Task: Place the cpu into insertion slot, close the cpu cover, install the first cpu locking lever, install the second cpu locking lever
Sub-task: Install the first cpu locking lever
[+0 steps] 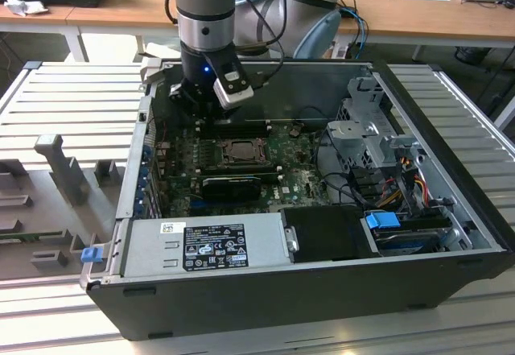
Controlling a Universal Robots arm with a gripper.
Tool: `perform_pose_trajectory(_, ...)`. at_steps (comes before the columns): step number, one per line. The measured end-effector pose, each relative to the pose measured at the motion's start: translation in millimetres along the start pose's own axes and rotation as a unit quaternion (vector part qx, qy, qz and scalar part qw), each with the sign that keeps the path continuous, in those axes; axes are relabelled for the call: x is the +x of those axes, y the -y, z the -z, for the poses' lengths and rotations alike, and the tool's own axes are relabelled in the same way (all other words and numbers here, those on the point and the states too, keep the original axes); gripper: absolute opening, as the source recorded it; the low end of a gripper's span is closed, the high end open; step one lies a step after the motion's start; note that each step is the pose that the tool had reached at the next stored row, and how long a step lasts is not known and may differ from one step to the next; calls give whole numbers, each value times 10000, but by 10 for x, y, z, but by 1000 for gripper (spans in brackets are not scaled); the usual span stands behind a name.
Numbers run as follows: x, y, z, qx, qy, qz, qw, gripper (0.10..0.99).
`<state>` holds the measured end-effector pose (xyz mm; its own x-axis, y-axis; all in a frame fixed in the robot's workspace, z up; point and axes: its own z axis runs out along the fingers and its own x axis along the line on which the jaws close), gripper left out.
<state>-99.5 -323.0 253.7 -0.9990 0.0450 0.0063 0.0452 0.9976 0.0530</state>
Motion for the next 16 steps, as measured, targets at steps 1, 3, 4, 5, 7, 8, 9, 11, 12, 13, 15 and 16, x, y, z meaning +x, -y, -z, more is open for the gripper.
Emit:
perform_pose_trajectory(1,27,-6,-4,-5,0,-1,10000,106)
perform_pose_trajectory(3,51,-26,-9,-12,-1,-1,10000,106)
perform_pose_trajectory(4,57,-43,-12,-16,-1,0,10000,106)
perform_pose_trajectory(5,68,-60,-14,-19,-2,0,10000,106)
perform_pose_trajectory(7,95,-99,-19,-27,-1,-2,10000,106)
perform_pose_trajectory(8,104,-115,-20,-29,-2,0,10000,106)
perform_pose_trajectory(9,116,-161,-24,-33,-2,0,10000,106)
perform_pose_trajectory(11,129,-211,-27,-36,-2,-1,10000,106)
perform_pose_trajectory(12,134,-239,-28,-37,-2,0,10000,106)
perform_pose_trajectory(13,136,-260,-29,-38,-2,0,10000,106)
perform_pose_trajectory(15,137,-291,-31,-38,-2,-1,10000,106)
perform_pose_trajectory(16,131,-305,-32,-38,-2,0,10000,106)
